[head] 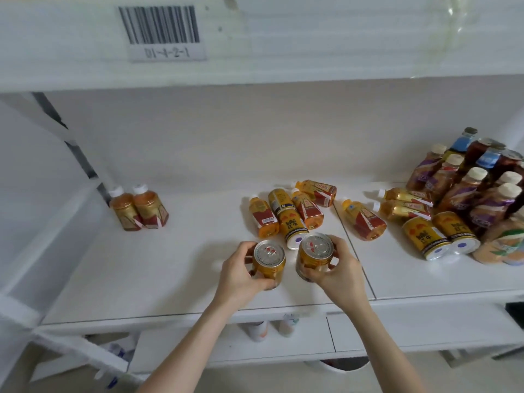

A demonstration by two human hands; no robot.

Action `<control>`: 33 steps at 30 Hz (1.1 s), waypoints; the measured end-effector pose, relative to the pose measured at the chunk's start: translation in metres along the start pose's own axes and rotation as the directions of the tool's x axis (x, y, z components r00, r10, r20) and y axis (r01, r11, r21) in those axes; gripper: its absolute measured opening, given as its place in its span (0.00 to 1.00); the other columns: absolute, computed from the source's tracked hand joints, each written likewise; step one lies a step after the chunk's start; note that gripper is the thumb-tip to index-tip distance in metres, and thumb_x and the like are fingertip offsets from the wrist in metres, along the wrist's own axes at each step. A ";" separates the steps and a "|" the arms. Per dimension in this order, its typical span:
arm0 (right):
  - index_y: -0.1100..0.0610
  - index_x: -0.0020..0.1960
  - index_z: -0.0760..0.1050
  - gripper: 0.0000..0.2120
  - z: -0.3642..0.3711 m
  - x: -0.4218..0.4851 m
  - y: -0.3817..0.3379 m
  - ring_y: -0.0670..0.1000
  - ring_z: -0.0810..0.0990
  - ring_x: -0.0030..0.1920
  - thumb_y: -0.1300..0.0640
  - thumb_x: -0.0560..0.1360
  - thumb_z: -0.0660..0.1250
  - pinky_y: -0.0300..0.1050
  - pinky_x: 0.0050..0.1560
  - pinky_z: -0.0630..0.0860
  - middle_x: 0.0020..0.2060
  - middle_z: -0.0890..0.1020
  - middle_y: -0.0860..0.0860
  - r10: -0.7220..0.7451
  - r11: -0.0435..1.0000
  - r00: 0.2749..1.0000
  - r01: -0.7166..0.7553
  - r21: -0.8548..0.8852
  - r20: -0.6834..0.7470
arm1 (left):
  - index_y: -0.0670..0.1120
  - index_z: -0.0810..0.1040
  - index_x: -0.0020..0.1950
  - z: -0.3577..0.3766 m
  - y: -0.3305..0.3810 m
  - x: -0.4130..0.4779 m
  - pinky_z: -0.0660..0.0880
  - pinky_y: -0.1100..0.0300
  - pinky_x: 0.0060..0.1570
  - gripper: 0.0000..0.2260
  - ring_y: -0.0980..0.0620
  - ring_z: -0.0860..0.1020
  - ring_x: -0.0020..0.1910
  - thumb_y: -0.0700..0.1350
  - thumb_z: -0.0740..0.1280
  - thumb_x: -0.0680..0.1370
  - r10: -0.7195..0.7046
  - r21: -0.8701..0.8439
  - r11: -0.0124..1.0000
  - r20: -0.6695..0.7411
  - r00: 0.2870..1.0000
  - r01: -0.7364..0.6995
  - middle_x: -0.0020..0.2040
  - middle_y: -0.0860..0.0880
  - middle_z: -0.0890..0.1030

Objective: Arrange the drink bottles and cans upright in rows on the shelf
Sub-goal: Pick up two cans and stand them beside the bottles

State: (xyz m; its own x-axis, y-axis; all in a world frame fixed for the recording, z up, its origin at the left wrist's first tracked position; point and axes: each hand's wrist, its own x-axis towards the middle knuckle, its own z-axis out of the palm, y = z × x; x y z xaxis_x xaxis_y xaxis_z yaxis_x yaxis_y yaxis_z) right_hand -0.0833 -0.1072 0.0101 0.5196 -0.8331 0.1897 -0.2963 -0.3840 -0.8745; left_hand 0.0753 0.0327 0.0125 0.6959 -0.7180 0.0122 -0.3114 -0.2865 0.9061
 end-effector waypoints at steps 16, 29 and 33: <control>0.42 0.56 0.67 0.32 0.117 0.018 -0.059 0.41 0.78 0.47 0.54 0.59 0.80 0.35 0.43 0.74 0.45 0.79 0.37 -0.041 0.999 0.998 0.041 0.010 0.046 | 0.53 0.73 0.55 -0.108 -0.048 0.044 0.75 0.73 0.40 0.31 0.66 0.76 0.49 0.39 0.81 0.57 0.016 0.004 1.000 -0.047 0.999 -0.015 0.49 0.57 0.79; 0.53 0.58 0.73 0.32 0.220 0.047 -0.095 0.45 0.78 0.47 0.61 0.58 0.81 0.31 0.43 0.71 0.47 0.80 0.44 0.023 1.000 0.998 -0.024 0.018 0.066 | 0.54 0.71 0.55 -0.189 -0.111 0.099 0.75 0.61 0.48 0.33 0.53 0.78 0.50 0.39 0.82 0.56 -0.063 -0.021 0.998 -0.053 0.997 0.062 0.50 0.55 0.78; 0.50 0.58 0.72 0.32 0.242 0.058 -0.099 0.48 0.78 0.47 0.62 0.57 0.80 0.43 0.49 0.76 0.46 0.79 0.43 0.065 0.998 0.994 -0.065 -0.005 0.088 | 0.55 0.70 0.55 -0.198 -0.132 0.117 0.78 0.55 0.54 0.35 0.50 0.78 0.52 0.40 0.82 0.54 -0.067 -0.015 0.998 -0.053 0.996 0.066 0.56 0.49 0.77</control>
State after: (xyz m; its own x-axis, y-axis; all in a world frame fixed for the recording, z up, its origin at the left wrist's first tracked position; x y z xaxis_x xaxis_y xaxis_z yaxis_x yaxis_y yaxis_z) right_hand 0.1700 -0.0213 -0.0007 0.5674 -0.8183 0.0923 -0.3334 -0.3308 -0.8828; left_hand 0.3260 0.1124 -0.0213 0.7484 -0.6627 -0.0263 -0.2545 -0.3236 0.9113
